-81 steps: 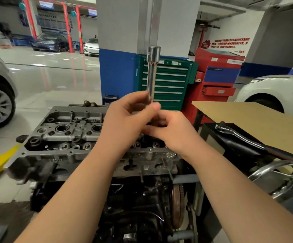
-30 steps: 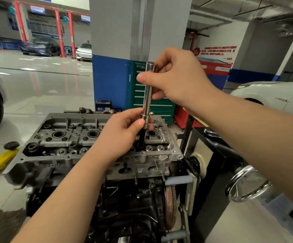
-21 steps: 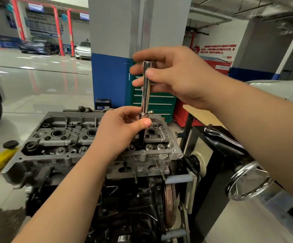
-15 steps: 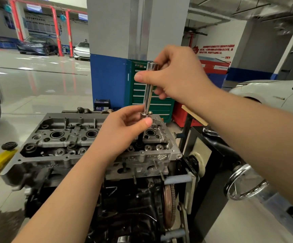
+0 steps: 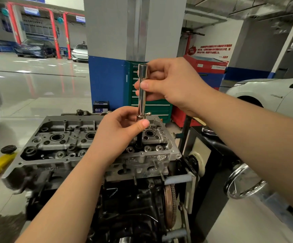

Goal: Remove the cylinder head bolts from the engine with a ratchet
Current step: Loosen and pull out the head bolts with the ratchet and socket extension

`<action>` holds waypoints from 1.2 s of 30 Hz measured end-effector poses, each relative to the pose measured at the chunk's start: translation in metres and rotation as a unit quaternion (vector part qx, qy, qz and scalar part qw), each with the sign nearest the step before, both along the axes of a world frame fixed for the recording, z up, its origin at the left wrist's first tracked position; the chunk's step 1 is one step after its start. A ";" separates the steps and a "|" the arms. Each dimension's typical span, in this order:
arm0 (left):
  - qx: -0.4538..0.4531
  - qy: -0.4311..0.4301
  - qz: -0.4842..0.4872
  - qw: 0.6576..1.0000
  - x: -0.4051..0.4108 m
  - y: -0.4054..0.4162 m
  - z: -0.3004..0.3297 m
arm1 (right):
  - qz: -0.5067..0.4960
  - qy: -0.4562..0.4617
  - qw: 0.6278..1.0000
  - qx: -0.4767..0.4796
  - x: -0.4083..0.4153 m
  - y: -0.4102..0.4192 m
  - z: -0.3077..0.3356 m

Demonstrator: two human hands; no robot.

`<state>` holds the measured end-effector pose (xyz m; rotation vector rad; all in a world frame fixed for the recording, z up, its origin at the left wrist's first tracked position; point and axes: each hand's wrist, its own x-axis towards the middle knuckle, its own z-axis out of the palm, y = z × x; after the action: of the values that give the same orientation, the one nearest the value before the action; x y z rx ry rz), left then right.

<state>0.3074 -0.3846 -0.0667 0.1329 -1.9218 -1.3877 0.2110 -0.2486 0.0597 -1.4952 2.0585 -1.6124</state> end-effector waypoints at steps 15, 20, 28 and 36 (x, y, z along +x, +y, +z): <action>-0.032 -0.040 0.016 0.999 -0.004 0.001 -0.001 | 0.008 -0.032 0.999 0.016 -0.008 -0.001 -0.012; 0.020 -0.037 -0.046 0.998 -0.002 0.001 0.000 | -0.104 0.042 0.993 -0.022 -0.003 -0.002 -0.014; 0.046 -0.023 -0.040 0.998 -0.008 -0.002 -0.002 | -0.029 0.014 0.999 0.005 -0.002 -0.005 -0.018; 0.003 -0.004 0.050 0.999 -0.006 0.000 -0.001 | -0.098 0.042 0.992 -0.069 0.000 -0.010 -0.027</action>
<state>0.3011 -0.3844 -0.0678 0.2332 -1.8913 -1.3283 0.2111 -0.2581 0.0324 -1.4667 2.2444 -1.8272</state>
